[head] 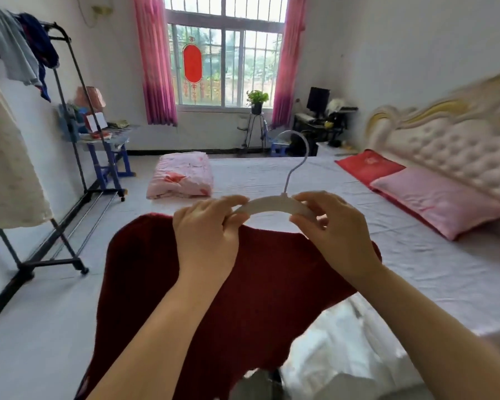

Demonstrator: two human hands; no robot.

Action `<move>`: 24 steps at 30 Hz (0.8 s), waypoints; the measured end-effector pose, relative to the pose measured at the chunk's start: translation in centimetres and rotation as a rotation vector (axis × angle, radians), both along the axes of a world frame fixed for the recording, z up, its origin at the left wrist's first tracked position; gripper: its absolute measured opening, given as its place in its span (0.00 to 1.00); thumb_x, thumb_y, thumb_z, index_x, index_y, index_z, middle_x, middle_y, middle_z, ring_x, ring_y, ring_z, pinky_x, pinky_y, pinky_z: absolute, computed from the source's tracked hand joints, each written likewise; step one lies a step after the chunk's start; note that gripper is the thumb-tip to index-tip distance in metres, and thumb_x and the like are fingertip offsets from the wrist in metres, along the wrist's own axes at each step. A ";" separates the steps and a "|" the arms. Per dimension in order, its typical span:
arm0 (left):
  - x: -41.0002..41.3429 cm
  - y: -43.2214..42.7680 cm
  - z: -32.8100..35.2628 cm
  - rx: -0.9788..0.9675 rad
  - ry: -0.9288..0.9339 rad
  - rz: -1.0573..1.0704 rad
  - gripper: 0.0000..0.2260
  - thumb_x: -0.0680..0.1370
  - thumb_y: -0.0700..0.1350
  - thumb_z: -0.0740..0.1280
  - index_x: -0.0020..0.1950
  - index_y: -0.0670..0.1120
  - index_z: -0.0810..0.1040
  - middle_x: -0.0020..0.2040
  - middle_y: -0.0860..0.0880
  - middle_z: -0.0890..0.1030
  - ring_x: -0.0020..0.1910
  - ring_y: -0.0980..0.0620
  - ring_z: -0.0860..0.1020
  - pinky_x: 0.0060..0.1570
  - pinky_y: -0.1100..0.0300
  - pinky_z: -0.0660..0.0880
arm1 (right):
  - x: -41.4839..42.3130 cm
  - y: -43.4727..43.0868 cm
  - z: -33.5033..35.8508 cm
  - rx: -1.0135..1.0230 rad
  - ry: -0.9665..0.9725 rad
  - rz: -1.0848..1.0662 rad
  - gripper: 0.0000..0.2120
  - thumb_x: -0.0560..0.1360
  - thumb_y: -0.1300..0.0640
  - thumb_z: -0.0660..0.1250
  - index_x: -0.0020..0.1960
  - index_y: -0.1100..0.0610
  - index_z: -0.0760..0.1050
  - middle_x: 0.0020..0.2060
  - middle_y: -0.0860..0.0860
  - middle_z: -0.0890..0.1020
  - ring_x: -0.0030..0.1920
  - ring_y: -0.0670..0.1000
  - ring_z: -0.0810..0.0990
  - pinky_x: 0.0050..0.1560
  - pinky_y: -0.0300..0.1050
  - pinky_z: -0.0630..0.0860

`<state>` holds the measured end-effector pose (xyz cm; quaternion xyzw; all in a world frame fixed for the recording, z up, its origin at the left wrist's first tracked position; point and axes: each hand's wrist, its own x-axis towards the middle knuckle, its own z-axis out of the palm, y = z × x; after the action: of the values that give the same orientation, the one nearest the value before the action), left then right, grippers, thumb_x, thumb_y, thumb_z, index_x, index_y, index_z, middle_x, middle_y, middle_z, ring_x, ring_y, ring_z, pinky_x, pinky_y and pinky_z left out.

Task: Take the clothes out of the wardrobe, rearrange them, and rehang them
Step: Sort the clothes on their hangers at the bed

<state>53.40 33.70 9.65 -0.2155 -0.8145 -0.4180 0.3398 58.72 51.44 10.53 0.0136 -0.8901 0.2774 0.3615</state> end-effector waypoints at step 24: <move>19.9 46.7 -13.4 0.071 -0.752 -0.358 0.09 0.74 0.48 0.69 0.40 0.63 0.75 0.32 0.60 0.76 0.39 0.64 0.74 0.57 0.50 0.70 | 25.0 45.4 -14.4 -0.022 -0.289 -0.375 0.18 0.68 0.63 0.74 0.56 0.52 0.79 0.42 0.47 0.80 0.40 0.48 0.79 0.43 0.35 0.71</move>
<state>73.29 80.37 -3.79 -0.1742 -0.8166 -0.5478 -0.0522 83.76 96.86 -3.90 -0.1958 -0.9165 0.2140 0.2756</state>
